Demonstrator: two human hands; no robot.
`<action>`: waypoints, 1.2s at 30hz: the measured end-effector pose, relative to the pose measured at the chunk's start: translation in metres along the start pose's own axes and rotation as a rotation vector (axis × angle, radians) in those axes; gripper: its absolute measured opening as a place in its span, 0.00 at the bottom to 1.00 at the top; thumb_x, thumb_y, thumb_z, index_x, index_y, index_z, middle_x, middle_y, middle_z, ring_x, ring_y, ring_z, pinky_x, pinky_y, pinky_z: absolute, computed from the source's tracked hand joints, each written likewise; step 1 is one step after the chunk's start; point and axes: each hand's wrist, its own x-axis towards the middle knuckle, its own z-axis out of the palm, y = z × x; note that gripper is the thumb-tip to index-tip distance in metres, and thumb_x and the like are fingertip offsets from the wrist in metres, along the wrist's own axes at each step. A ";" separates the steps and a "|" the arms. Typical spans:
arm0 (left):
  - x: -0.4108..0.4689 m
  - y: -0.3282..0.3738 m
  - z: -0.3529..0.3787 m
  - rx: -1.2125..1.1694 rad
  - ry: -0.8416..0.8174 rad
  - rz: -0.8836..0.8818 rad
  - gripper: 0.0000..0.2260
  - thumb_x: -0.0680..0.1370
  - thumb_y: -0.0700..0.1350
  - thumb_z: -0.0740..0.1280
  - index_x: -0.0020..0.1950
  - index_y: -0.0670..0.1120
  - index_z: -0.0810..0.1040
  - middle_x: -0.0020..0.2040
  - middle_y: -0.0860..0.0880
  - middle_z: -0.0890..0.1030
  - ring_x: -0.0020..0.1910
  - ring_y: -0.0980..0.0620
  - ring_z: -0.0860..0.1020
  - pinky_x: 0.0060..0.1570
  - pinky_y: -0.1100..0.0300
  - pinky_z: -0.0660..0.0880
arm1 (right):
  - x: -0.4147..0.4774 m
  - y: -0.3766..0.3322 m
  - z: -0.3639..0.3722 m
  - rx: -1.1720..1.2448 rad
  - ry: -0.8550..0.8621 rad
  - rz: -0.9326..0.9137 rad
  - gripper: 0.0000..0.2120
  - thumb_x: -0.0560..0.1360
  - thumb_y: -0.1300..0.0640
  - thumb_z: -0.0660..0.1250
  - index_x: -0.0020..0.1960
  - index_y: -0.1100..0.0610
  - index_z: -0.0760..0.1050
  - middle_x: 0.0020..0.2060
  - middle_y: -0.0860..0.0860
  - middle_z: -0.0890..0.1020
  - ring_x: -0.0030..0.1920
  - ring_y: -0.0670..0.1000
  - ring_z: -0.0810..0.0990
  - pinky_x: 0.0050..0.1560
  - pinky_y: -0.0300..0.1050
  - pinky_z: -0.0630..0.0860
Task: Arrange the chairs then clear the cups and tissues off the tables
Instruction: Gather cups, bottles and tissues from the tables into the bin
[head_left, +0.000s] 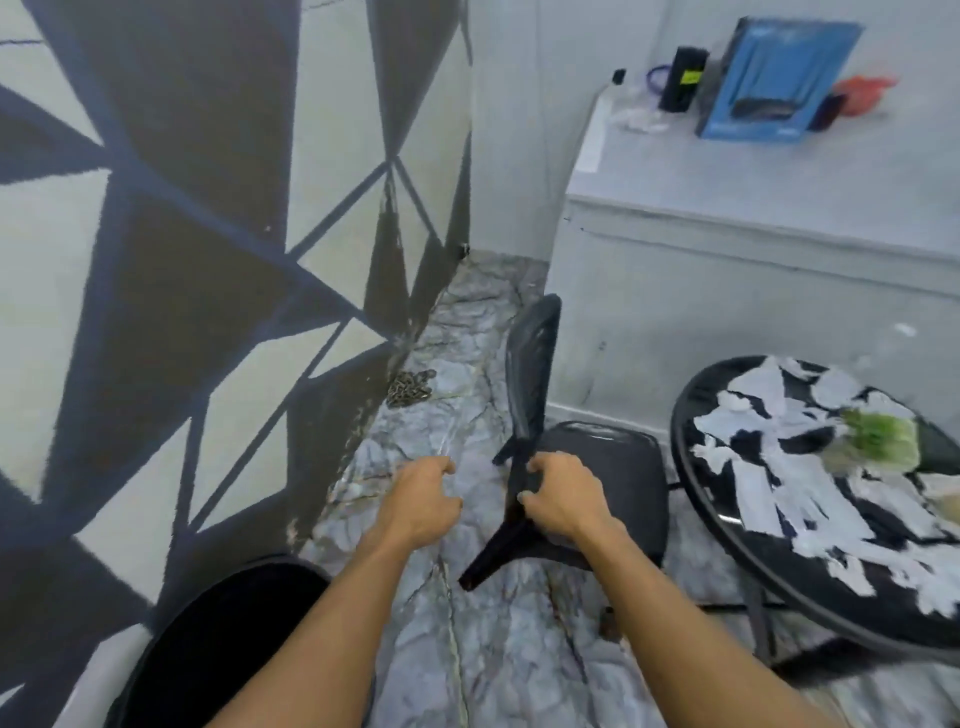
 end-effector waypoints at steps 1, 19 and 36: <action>0.007 0.023 0.013 0.013 -0.038 0.041 0.24 0.73 0.49 0.68 0.69 0.49 0.74 0.69 0.48 0.74 0.66 0.49 0.74 0.62 0.57 0.71 | -0.006 0.025 -0.012 0.022 0.037 0.047 0.18 0.71 0.51 0.69 0.59 0.53 0.79 0.58 0.51 0.81 0.56 0.55 0.80 0.54 0.50 0.78; 0.029 0.374 0.221 0.140 -0.333 0.576 0.24 0.75 0.51 0.69 0.71 0.51 0.72 0.70 0.51 0.74 0.67 0.50 0.72 0.66 0.50 0.72 | -0.098 0.351 -0.163 0.208 0.342 0.519 0.23 0.72 0.49 0.70 0.66 0.51 0.75 0.65 0.51 0.77 0.63 0.53 0.76 0.59 0.49 0.75; 0.138 0.527 0.299 0.068 -0.381 0.759 0.19 0.74 0.48 0.71 0.65 0.49 0.77 0.61 0.51 0.79 0.58 0.49 0.76 0.59 0.54 0.74 | -0.033 0.466 -0.226 0.286 0.457 0.688 0.23 0.72 0.51 0.71 0.66 0.50 0.75 0.65 0.48 0.77 0.64 0.50 0.75 0.59 0.44 0.73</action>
